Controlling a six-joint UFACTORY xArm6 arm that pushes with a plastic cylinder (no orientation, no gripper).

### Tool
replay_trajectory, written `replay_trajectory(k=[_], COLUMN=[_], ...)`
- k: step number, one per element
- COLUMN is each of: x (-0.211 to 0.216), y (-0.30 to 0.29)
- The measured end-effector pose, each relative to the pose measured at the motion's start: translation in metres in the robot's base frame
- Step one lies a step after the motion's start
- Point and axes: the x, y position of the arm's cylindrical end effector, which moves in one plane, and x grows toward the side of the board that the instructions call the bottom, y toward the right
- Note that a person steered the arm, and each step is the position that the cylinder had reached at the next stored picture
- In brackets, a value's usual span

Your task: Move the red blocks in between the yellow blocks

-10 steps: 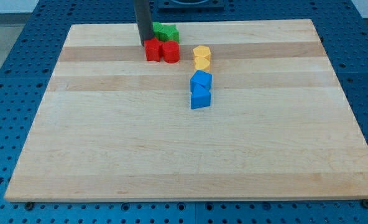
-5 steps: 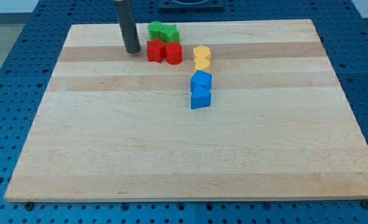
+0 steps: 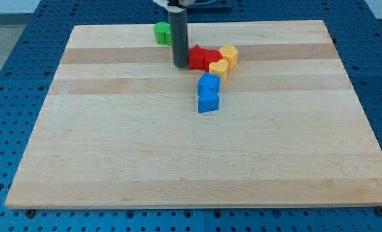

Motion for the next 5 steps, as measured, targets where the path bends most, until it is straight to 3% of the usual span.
replay_trajectory(k=[4,5], x=[0.000,0.000], y=[0.064,0.052])
